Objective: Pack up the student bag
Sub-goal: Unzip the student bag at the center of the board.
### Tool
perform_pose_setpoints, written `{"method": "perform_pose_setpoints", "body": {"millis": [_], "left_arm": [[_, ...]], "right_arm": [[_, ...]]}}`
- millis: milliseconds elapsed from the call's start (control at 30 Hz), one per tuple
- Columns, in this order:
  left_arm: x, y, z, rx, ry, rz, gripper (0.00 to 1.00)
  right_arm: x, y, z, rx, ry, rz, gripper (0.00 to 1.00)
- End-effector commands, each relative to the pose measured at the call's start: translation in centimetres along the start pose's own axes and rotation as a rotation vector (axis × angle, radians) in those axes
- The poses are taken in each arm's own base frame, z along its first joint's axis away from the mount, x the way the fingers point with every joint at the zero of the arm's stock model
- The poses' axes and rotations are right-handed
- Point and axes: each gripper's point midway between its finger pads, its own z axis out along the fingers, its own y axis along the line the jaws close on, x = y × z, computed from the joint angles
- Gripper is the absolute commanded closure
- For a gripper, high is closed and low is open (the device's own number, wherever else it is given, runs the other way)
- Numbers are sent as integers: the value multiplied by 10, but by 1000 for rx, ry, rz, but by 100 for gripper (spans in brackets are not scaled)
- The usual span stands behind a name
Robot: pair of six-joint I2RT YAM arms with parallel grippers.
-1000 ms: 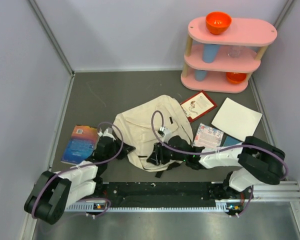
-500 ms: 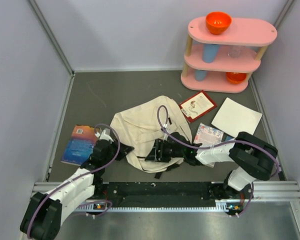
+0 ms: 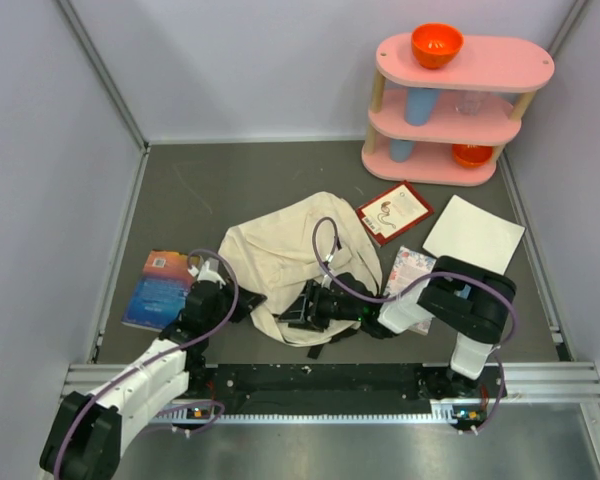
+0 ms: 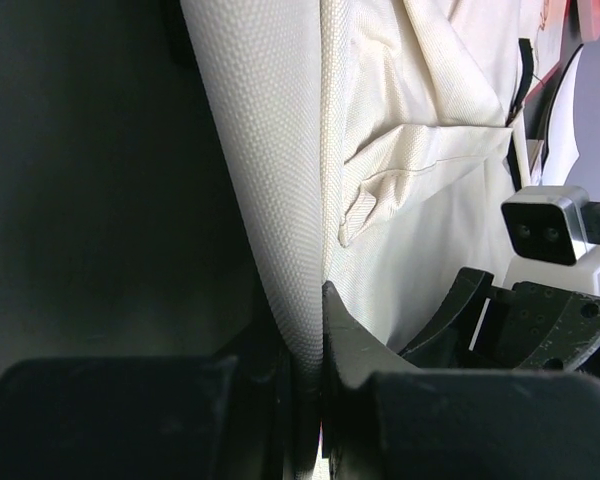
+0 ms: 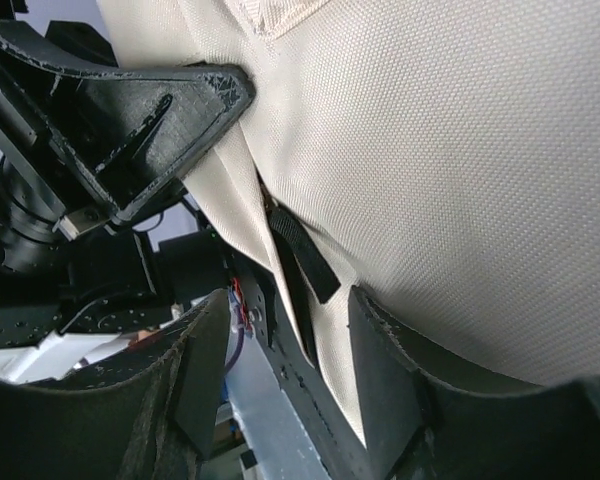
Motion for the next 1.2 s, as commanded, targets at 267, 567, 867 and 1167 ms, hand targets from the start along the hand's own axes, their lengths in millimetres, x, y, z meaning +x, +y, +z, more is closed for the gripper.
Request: {"method": "perform_pose_setpoints", "body": {"millis": [267,567,867,1167], "left_arm": [[-8,-6,-2,54,-65,4,100],[-9,-6,-2,53,-68,7,100],[-8,-4,-2,47,-63,8,100],[-8,-5,-2,52,-64,9,100]], "right_arm": [[-21,3,21,-54,-130,70,61],[-24,10,24,-111,-142,70,72],[-23,11,25,-116,-135,47,86],[-31,9,23,-120,-157,48,76]]}}
